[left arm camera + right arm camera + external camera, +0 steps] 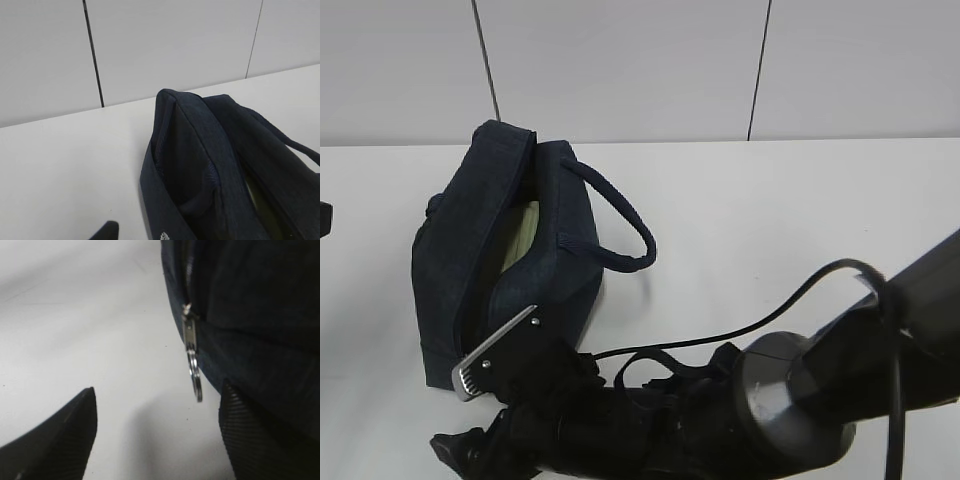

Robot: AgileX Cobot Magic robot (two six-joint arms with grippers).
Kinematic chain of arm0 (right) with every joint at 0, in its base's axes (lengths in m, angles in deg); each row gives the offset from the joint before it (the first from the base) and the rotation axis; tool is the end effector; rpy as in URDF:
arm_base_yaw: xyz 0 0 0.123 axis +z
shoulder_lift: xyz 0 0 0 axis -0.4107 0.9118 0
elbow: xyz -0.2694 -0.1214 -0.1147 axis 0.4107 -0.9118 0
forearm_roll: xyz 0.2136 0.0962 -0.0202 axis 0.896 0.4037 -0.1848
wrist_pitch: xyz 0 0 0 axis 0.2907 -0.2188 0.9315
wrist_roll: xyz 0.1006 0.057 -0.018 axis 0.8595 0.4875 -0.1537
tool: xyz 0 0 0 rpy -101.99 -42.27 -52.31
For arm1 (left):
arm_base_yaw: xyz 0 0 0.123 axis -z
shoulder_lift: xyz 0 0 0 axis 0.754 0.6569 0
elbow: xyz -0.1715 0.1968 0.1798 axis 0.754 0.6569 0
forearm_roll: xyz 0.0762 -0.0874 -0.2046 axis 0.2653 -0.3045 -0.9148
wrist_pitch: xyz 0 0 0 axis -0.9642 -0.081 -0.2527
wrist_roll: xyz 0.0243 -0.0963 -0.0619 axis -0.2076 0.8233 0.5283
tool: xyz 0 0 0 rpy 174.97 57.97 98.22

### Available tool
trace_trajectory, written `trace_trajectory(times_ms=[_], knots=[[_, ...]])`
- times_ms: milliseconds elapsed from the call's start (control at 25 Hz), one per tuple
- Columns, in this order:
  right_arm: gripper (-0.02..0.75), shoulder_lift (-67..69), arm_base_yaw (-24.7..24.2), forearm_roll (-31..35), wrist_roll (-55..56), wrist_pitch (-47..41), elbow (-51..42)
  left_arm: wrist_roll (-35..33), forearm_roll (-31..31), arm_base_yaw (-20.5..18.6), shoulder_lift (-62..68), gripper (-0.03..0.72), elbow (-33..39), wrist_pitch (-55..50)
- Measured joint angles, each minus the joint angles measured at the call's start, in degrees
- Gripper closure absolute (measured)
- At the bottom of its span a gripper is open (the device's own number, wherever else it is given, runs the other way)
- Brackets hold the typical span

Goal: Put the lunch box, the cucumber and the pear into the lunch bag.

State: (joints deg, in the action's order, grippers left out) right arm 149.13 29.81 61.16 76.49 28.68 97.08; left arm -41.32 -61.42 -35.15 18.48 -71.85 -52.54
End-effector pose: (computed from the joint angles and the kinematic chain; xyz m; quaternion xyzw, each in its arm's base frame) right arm 0.2399 0.3508 0.1196 -0.3762 0.7739 0.2899 0.4189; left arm 0.1401 -0.0462 0.2955 0.1648 0.8329 -0.0812 0.5220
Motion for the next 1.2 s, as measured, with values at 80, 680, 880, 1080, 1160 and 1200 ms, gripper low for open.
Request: trace_trajectory(times_ms=[80, 680, 880, 1080, 1160, 1200], knots=[[0.149, 0.0, 0.0, 0.2, -0.3, 0.0, 0.0, 0.0, 0.0, 0.0, 0.0, 0.346, 0.0, 0.0], [0.273, -1.41, 0.0, -0.2, -0.63, -0.7, 0.1, 0.0, 0.0, 0.0, 0.0, 0.346, 0.0, 0.0], [0.307, -1.41, 0.0, -0.2, -0.63, -0.7, 0.1, 0.0, 0.0, 0.0, 0.0, 0.346, 0.0, 0.0], [0.375, -1.41, 0.0, 0.13, -0.63, -0.47, 0.1, 0.0, 0.0, 0.0, 0.0, 0.346, 0.0, 0.0], [0.403, -1.41, 0.0, 0.67, -0.75, -0.47, 0.1, 0.0, 0.0, 0.0, 0.0, 0.347, 0.0, 0.0], [0.409, -1.41, 0.0, 1.02, -0.94, -0.47, 0.1, 0.0, 0.0, 0.0, 0.0, 0.347, 0.0, 0.0]])
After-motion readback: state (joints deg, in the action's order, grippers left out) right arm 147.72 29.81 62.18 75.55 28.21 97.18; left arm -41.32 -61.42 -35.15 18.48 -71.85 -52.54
